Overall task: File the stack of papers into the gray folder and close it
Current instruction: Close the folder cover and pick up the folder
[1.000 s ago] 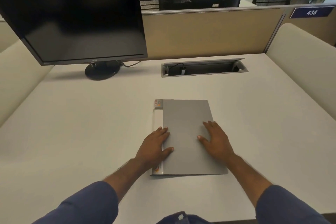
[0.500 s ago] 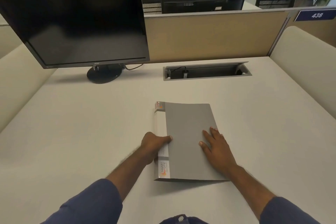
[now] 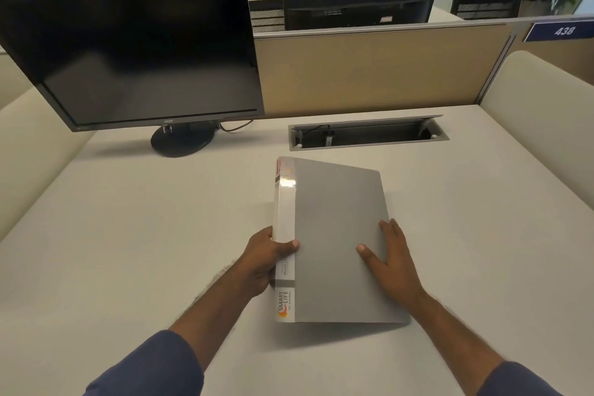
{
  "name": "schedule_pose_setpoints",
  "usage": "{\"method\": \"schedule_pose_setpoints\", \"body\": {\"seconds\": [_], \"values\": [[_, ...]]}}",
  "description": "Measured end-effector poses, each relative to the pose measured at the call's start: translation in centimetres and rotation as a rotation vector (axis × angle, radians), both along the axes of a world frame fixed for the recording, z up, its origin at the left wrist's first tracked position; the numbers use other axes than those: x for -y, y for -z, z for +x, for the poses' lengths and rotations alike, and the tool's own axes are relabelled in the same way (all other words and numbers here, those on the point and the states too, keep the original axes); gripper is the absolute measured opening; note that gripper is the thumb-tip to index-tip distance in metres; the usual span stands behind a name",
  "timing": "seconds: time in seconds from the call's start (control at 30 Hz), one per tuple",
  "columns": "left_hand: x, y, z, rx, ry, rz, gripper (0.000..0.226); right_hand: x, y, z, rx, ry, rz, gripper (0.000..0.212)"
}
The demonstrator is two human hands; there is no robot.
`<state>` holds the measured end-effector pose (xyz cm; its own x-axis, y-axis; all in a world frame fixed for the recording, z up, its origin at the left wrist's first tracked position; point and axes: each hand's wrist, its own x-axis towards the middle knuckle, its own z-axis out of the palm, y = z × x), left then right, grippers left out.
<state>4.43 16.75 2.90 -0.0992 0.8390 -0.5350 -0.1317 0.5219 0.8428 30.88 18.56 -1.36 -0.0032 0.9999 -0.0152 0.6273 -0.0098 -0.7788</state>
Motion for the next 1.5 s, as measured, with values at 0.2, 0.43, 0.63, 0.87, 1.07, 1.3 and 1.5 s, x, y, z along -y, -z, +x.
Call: {"method": "schedule_pose_setpoints", "body": {"seconds": [0.2,0.43,0.63,0.87,1.07,1.3,1.5], "values": [[-1.7,-0.3,-2.4,0.141,-0.037,0.072,0.030,-2.6,-3.3,-0.6,-0.517,0.091,-0.227,0.069],[-4.5,-1.3,-5.9,0.029,-0.090,0.070,0.029,-6.8,-5.7,-2.5,-0.657,-0.013,-0.366,0.027],[-7.6,-2.7,-9.1,-0.152,-0.099,0.041,0.024,-10.7,-6.4,-6.9,-0.514,-0.014,-0.312,0.027],[-11.7,-2.1,-14.1,-0.395,-0.174,0.050,0.024,-15.0,-6.1,-13.9,-0.419,0.023,-0.255,0.032],[-14.4,-0.2,-17.9,-0.490,-0.246,-0.003,0.029,-18.3,-4.7,-19.1,-0.367,0.023,-0.281,0.035],[-17.6,1.2,-20.1,-0.613,-0.242,-0.046,0.026,-21.6,-2.6,-22.2,-0.204,0.039,-0.329,0.041],[-18.9,2.1,-20.5,-0.737,-0.227,-0.088,0.031,-22.3,-1.8,-22.3,-0.015,-0.035,-0.324,0.047]]}}
